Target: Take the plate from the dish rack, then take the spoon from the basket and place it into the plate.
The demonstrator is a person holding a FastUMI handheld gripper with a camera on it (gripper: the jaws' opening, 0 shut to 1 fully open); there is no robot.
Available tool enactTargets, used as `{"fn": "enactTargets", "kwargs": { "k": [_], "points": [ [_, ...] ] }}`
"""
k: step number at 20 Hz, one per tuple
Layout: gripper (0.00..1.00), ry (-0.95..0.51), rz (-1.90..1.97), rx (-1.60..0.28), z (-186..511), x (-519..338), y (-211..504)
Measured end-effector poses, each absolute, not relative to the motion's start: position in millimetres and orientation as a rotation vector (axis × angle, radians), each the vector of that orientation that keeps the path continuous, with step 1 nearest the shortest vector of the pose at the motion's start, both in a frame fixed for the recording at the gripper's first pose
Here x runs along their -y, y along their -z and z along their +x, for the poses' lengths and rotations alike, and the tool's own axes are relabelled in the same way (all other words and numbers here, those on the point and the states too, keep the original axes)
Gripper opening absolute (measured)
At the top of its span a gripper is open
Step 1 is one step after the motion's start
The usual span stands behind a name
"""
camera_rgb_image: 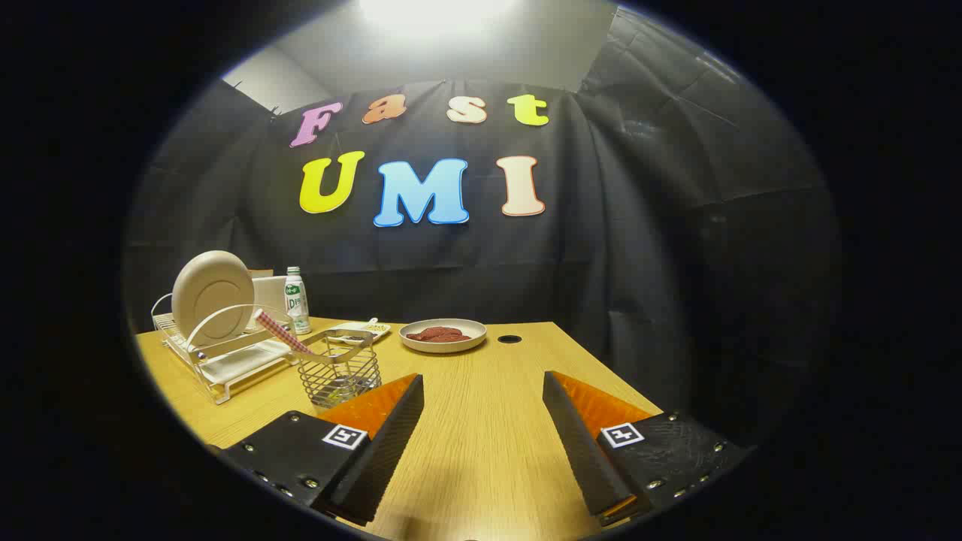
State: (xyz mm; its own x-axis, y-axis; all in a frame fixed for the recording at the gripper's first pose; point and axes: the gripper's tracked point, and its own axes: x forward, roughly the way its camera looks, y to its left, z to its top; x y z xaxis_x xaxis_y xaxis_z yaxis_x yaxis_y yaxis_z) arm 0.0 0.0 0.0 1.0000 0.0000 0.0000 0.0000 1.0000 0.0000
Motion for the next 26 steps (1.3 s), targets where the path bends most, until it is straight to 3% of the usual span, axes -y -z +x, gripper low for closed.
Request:
{"fn": "enactTargets", "kwargs": {
  "k": [3, 6, 12, 20, 26],
  "points": [
    [0.97, 0.009, -0.015, 0.086, 35, -1, -27],
    [0.97, 0.025, -0.035, 0.052, 51, -1, -30],
    [0.97, 0.092, -0.086, 0.079, 28, -29, -125],
    [0.97, -0.002, -0.056, 0.004, -49, -188, -199],
    [0.96, -0.133, -0.013, -0.009, -55, -312, -224]
  ]
}}
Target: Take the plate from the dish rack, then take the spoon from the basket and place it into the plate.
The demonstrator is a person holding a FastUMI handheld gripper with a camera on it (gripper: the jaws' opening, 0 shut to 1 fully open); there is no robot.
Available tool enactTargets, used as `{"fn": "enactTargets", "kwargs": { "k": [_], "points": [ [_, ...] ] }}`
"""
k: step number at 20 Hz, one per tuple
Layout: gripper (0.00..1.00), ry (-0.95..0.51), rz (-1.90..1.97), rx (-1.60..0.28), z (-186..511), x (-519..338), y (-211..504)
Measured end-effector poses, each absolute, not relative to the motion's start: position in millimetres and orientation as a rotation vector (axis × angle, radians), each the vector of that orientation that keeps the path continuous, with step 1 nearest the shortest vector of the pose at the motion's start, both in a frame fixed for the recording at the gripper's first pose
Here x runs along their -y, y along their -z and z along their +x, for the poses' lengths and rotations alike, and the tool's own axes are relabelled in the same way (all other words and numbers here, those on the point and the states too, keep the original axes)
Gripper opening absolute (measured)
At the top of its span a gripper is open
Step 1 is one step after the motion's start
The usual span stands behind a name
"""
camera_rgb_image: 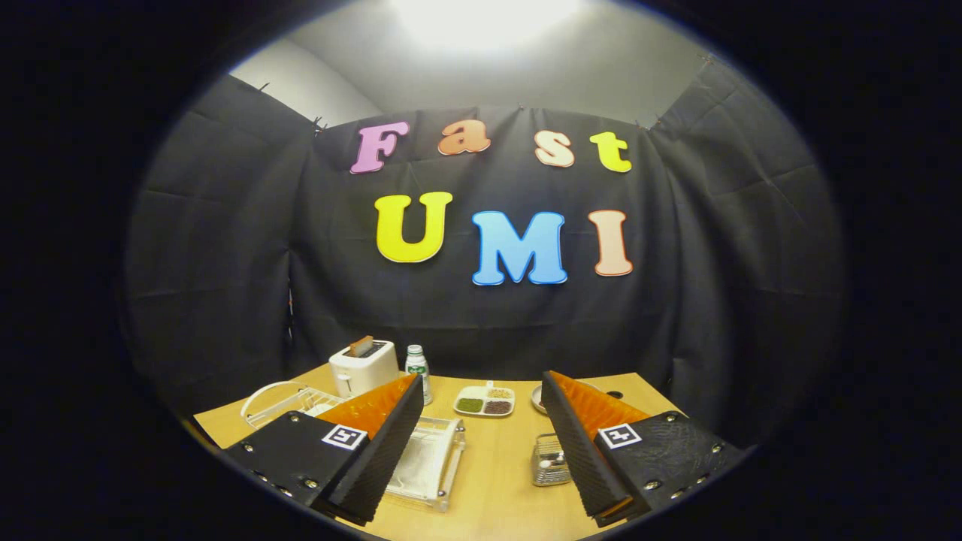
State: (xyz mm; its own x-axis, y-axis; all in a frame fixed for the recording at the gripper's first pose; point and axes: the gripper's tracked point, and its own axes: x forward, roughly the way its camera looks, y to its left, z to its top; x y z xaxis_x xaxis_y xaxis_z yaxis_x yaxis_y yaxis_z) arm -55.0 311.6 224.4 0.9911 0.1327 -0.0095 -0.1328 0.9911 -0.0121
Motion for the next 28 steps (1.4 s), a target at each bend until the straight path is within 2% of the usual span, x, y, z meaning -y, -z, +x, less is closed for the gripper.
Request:
{"fn": "enactTargets", "kwargs": {
  "k": [5, 7, 9, 14, 15, 16, 19, 21, 23, 25, 28],
  "points": [
    [0.96, -0.144, 0.070, -0.081, -37, -375, -213],
    [0.96, -0.110, 0.098, -0.136, -25, -387, -201],
    [0.88, -0.077, 0.105, -0.200, -11, -398, -187],
    [0.87, 0.026, 0.124, -0.377, 19, -408, -142],
    [0.82, 0.037, 0.139, -0.408, 24, -412, -131],
    [0.70, 0.047, 0.151, -0.437, 29, -415, -123],
    [0.70, 0.084, 0.158, -0.516, 40, -416, -101],
    [0.60, 0.102, 0.159, -0.547, 47, -417, -93],
    [0.59, 0.142, 0.149, -0.583, 54, -413, -84],
    [0.30, 0.163, 0.131, -0.616, 56, -412, -77],
    [0.24, 0.229, 0.060, -0.651, 56, -403, -79]
  ]
}}
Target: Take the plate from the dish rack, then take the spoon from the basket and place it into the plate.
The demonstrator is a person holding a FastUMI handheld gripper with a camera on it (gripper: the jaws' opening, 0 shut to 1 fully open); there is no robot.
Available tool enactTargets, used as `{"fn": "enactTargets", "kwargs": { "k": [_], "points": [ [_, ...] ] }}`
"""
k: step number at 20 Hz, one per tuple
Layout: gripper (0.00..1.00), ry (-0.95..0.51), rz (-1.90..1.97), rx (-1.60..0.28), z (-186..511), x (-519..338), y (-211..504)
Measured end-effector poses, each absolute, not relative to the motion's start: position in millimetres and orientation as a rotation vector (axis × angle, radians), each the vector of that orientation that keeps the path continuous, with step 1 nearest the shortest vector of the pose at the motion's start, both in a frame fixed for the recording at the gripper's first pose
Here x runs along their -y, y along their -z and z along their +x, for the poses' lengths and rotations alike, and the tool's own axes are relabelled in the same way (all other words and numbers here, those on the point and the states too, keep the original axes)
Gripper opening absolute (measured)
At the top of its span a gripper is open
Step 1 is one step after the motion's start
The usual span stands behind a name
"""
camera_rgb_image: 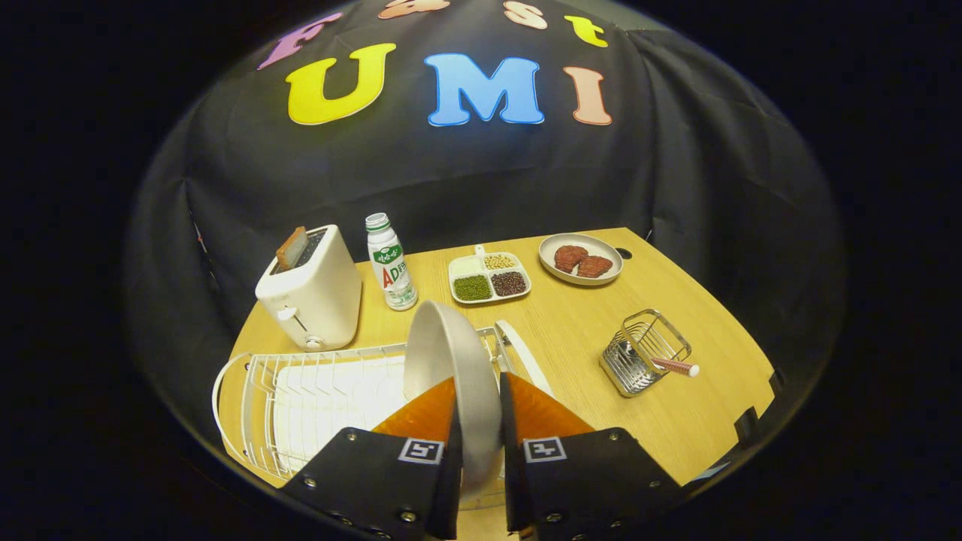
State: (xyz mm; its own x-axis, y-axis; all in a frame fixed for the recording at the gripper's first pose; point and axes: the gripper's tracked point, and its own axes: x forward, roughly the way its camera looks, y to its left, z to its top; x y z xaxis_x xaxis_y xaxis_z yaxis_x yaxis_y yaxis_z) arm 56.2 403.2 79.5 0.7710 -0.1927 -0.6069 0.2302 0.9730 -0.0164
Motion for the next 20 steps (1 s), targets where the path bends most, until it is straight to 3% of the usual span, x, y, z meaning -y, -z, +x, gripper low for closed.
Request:
{"fn": "enactTargets", "kwargs": {
  "k": [4, 13, 20],
  "points": [
    [0.13, 0.265, -0.032, -0.663, 62, -402, -85],
    [0.12, 0.310, -0.265, -0.561, 54, -414, -140],
    [0.12, 0.316, -0.264, -0.513, -6, -410, -166]
  ]
}}
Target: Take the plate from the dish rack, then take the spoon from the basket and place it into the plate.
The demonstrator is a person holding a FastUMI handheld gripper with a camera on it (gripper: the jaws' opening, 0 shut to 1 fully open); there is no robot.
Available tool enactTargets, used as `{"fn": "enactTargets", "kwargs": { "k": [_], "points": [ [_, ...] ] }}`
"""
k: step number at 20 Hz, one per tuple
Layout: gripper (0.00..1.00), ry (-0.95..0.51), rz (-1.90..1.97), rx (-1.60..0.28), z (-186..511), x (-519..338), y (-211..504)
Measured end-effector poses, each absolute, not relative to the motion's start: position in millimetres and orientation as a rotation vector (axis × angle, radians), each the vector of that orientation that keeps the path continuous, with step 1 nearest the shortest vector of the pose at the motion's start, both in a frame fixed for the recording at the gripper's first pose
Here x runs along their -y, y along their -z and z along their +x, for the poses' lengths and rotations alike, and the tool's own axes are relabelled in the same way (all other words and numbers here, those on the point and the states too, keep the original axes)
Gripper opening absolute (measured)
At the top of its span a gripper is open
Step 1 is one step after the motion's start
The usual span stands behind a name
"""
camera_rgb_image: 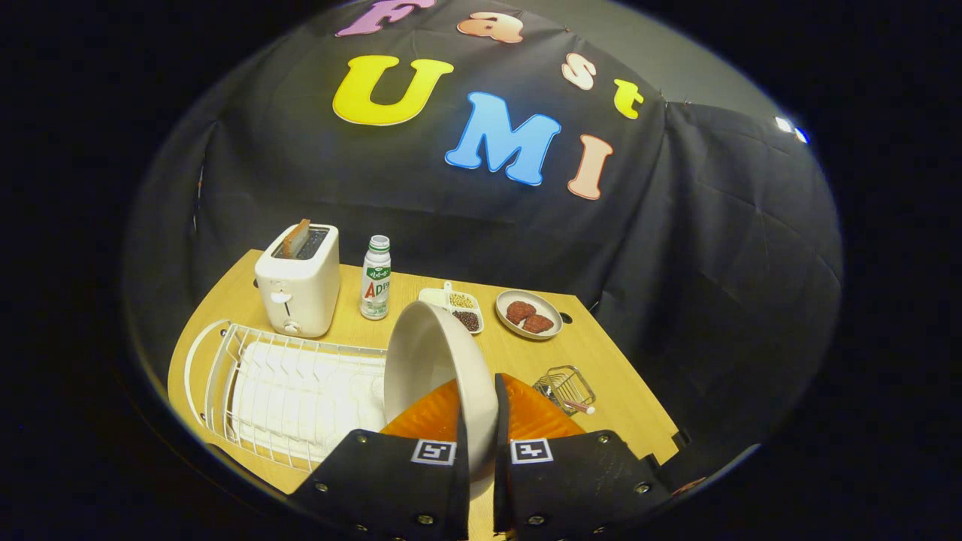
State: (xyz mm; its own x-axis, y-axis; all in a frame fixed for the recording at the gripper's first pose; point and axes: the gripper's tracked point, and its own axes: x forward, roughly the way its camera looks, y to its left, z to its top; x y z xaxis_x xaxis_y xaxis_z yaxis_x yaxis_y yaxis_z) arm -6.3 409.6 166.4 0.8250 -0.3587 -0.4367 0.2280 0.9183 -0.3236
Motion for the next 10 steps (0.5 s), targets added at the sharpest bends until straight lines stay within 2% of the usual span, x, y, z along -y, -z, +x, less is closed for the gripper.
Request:
{"fn": "enactTargets", "kwargs": {
  "k": [6, 10],
  "points": [
    [0.12, 0.299, -0.260, -0.506, -77, -398, -169],
    [0.12, 0.282, -0.199, -0.555, -120, -384, -141]
  ]
}}
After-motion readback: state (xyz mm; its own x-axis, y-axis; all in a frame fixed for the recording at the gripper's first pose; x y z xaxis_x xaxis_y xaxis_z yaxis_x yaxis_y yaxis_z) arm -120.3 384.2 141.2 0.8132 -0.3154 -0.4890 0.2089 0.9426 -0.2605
